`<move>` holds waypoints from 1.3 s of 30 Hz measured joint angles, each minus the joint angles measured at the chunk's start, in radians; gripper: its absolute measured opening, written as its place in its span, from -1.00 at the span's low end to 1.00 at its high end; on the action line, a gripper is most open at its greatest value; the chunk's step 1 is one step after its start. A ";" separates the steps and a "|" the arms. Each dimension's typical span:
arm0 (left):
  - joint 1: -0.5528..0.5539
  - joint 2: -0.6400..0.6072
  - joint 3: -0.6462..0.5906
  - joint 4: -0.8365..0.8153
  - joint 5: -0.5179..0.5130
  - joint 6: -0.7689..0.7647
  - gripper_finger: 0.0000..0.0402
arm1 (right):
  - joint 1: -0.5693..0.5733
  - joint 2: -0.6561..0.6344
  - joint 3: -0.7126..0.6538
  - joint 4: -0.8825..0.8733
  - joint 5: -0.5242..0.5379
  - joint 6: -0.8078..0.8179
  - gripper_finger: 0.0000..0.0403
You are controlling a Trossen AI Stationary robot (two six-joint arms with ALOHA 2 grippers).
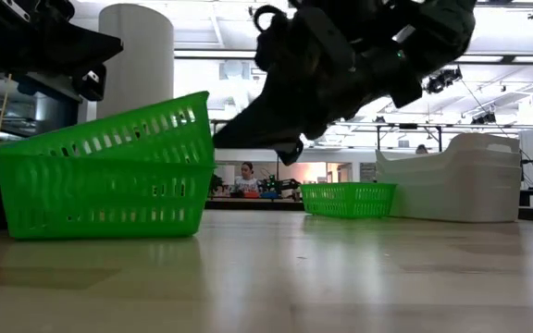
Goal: Stack baskets by color
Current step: Stack the bottom green bin into the middle green bin
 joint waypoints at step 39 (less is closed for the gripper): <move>0.000 0.000 0.000 -0.009 -0.004 -0.007 -1.00 | 0.049 -0.066 0.066 -0.250 0.204 -0.059 -1.00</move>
